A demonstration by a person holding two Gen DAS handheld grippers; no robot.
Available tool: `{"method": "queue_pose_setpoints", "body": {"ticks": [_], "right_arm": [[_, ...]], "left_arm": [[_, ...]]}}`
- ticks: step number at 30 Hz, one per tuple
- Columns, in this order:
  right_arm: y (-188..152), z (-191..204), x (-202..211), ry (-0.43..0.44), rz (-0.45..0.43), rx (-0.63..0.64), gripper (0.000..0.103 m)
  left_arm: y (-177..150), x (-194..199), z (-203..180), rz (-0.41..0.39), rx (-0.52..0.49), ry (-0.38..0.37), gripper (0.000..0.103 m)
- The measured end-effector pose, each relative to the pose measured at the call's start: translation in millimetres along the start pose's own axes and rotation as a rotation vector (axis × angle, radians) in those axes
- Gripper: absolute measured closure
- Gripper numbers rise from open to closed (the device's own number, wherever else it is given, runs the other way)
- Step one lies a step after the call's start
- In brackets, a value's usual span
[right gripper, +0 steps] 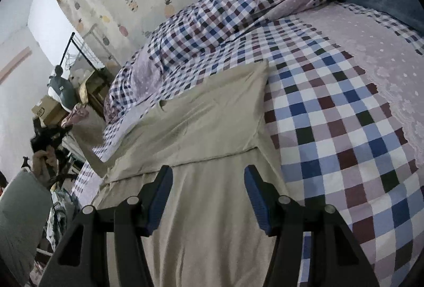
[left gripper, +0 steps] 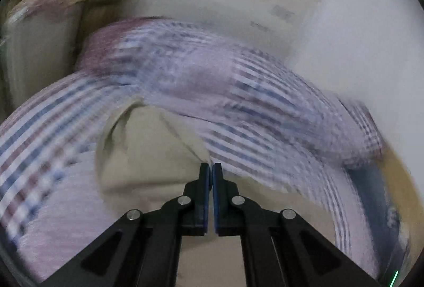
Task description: Fold clothes
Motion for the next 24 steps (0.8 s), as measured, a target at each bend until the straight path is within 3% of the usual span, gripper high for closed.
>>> {"method": "queue_pose_setpoints", "body": {"ticks": [1, 4, 7, 9, 11, 12, 13, 15, 16, 19, 22, 24], "right_arm": [[0, 0, 1, 0.001, -0.002, -0.003, 0.043], [4, -4, 6, 0.006, -0.014, -0.020, 0.043], [8, -12, 9, 0.008, -0.019, -0.048, 0.043], [10, -18, 11, 0.014, -0.018, -0.073, 0.043], [11, -21, 12, 0.022, -0.012, -0.087, 0.043], [12, -22, 13, 0.027, -0.009, -0.094, 0.043], [12, -22, 13, 0.033, -0.010, -0.097, 0.043], [13, -22, 13, 0.042, -0.006, -0.104, 0.043], [13, -21, 13, 0.046, -0.004, -0.104, 0.043], [12, -19, 12, 0.052, 0.005, -0.106, 0.043], [12, -18, 13, 0.053, 0.003, -0.109, 0.043], [12, -17, 13, 0.054, 0.001, -0.110, 0.043]], "left_arm": [[-18, -22, -35, 0.071, -0.075, -0.048, 0.102], [-89, -85, -93, 0.290, -0.170, -0.116, 0.102], [-152, -127, -116, 0.473, -0.264, -0.106, 0.102], [-178, -137, -122, 0.538, -0.297, -0.066, 0.100], [-189, -130, -126, 0.551, -0.289, -0.060, 0.099], [-192, -127, -125, 0.563, -0.263, -0.075, 0.090], [-195, -124, -122, 0.577, -0.234, -0.088, 0.072], [-203, -103, -123, 0.563, -0.215, -0.102, 0.046], [-205, -93, -120, 0.545, -0.218, -0.107, 0.038], [-200, -54, -101, 0.460, -0.169, -0.087, 0.035], [-183, -10, -52, 0.330, -0.080, 0.022, 0.034], [-169, 15, -9, 0.254, -0.016, 0.137, 0.034]]}}
Point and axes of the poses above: each gripper's, at about its wrist camera, not at the fingertips, and x roughly against the way its jaws point, z to its left, y to its top, the point moved 5 cm from there along -x, roughly the way its jaws point, and after that the axes turned 12 degrees about -y, right-handed, at the moved point
